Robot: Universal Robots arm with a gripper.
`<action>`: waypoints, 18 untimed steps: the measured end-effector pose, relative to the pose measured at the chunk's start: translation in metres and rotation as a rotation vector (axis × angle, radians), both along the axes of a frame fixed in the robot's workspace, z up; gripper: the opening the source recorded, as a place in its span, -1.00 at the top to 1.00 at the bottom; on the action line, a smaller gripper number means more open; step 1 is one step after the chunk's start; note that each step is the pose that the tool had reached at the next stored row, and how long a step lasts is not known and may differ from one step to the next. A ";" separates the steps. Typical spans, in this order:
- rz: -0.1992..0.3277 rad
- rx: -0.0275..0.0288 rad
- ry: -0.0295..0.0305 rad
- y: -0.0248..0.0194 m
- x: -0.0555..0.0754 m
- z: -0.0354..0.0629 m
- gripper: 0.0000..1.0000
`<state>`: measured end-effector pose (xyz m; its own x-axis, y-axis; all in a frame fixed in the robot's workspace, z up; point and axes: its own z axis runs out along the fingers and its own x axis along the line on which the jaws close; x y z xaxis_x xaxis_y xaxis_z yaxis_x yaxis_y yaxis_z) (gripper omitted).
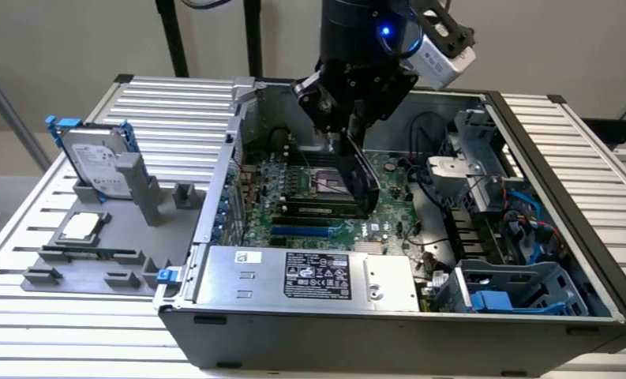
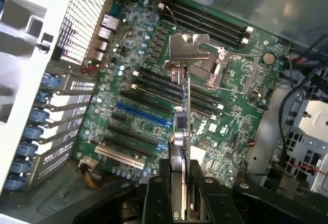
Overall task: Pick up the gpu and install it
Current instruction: 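Pick up the gpu and move the gpu toward the slot, then insert the gpu into the slot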
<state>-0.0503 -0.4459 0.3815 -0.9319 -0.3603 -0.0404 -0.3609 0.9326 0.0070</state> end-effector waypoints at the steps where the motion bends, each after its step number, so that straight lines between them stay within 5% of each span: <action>1: 0.018 0.0001 0.0000 0.0000 0.000 -0.0005 1.00; 18: 0.326 0.0001 0.0000 0.0000 0.000 -0.0090 1.00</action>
